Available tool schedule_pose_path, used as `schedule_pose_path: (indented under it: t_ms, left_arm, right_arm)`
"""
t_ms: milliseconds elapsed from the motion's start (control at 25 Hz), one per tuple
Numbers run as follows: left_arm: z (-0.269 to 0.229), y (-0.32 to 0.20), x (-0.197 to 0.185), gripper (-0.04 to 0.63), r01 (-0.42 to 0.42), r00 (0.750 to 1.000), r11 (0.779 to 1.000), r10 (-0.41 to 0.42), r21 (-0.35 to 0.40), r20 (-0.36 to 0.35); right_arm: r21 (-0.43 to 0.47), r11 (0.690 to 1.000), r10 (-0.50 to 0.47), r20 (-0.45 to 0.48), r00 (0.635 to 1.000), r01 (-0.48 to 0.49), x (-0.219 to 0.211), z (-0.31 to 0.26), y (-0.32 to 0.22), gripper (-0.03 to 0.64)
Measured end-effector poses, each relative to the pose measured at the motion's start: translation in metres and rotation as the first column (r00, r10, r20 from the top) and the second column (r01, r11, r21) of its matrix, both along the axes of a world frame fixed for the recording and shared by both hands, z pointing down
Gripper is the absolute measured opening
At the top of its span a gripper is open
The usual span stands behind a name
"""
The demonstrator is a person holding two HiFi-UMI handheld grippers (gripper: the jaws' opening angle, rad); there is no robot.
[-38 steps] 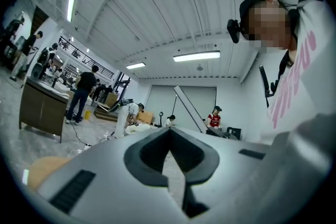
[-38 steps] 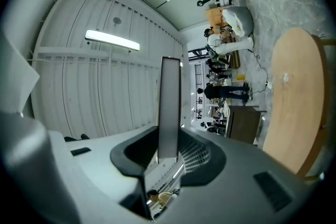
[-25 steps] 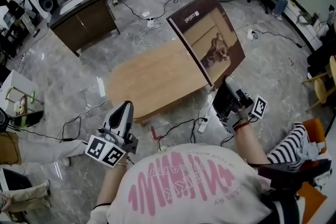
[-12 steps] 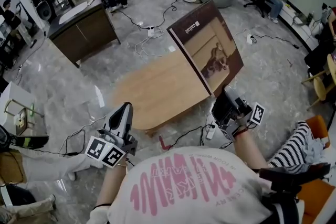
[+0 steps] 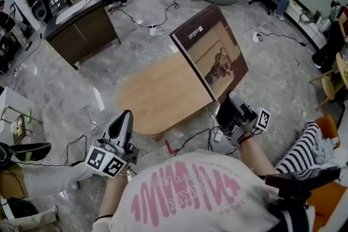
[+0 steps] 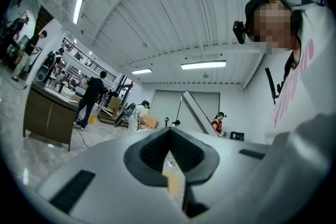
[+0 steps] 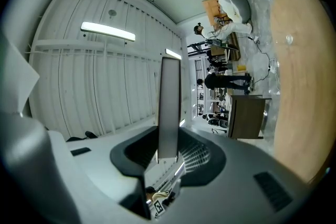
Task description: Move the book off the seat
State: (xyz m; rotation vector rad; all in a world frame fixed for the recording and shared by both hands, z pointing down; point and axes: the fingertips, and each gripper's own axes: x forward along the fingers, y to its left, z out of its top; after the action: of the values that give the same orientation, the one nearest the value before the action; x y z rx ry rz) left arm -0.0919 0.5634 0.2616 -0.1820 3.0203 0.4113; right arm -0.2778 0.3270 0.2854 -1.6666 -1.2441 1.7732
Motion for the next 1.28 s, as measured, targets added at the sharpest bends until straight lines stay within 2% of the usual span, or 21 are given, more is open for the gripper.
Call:
schedule_pose_path:
  t_ms: [280,600,1000,1280]
  left_arm:
    - [0.006,0.004,0.021,0.006,0.062,0.998,0.998,-0.062,0.004,-0.030]
    - [0.009,0.018,0.025,0.006,0.156,0.987,0.988,-0.156,0.002,-0.042]
    - [0.012,0.003,-0.007,0.006,0.201,0.976,0.979,-0.199,0.017,-0.086]
    - [0.028,-0.016,-0.036,0.006,0.171,0.978,0.985,-0.169,0.006,-0.124]
  right_arm:
    - [-0.005,1.000,-0.028,0.002,1.000,0.028,-0.006,0.005,0.007,0.135]
    - [0.008,0.997,-0.079,-0.024,0.997,0.079,-0.026,0.023,0.021,0.135]
    - [0.067,0.984,-0.164,-0.064,0.984,0.168,-0.057,0.045,0.026,0.135]
    - [0.052,0.976,-0.205,-0.077,0.976,0.209,-0.064,0.071,0.022,0.133]
